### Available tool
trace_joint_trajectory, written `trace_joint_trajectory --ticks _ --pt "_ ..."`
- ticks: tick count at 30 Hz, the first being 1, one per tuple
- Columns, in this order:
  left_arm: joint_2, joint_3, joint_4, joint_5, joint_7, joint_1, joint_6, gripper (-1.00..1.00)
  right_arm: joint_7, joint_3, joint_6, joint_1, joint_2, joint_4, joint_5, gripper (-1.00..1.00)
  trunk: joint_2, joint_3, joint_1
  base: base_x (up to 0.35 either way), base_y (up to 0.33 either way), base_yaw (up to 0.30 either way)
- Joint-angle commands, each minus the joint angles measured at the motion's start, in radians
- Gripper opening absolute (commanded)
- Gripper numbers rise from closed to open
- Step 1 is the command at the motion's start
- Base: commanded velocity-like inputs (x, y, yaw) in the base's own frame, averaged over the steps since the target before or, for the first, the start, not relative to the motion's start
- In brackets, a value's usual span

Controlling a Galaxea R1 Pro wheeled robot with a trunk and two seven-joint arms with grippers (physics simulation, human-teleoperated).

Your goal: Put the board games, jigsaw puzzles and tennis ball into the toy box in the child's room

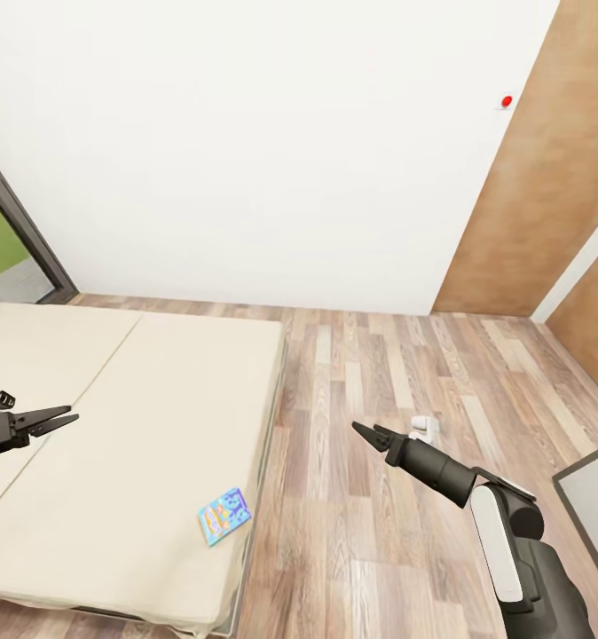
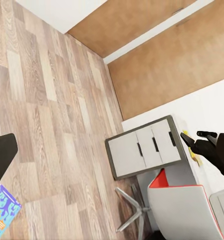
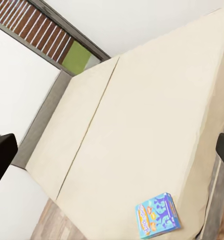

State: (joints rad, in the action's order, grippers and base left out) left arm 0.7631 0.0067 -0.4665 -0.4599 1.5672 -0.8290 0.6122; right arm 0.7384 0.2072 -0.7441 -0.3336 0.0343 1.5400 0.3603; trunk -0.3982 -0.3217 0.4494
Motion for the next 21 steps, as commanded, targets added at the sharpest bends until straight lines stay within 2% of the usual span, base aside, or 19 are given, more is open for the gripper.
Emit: trace_joint_trajectory --ticks 1,7,15,21 --pt "0.000 -0.001 0.000 0.000 0.004 -0.001 0.011 1.00 0.003 0.002 -0.006 -0.001 0.001 0.000 0.002 1.00 -0.002 0.000 0.001 0.000 0.000 0.070" --pt "0.000 -0.001 0.000 0.000 0.004 -0.001 0.011 1.00 0.002 0.003 -0.006 -0.001 0.001 -0.001 0.003 1.00 -0.002 0.010 0.001 0.000 0.000 0.026" --pt "0.000 -0.001 0.000 0.000 0.004 -0.001 0.011 1.00 0.005 0.003 -0.006 -0.001 0.001 -0.003 0.004 1.00 -0.002 0.021 0.001 0.000 0.000 -0.140" --pt "-0.001 -0.002 0.000 0.000 0.004 -0.001 0.011 1.00 0.006 0.003 -0.005 -0.001 0.001 -0.003 0.002 1.00 -0.002 0.024 0.001 0.000 0.000 -0.055"
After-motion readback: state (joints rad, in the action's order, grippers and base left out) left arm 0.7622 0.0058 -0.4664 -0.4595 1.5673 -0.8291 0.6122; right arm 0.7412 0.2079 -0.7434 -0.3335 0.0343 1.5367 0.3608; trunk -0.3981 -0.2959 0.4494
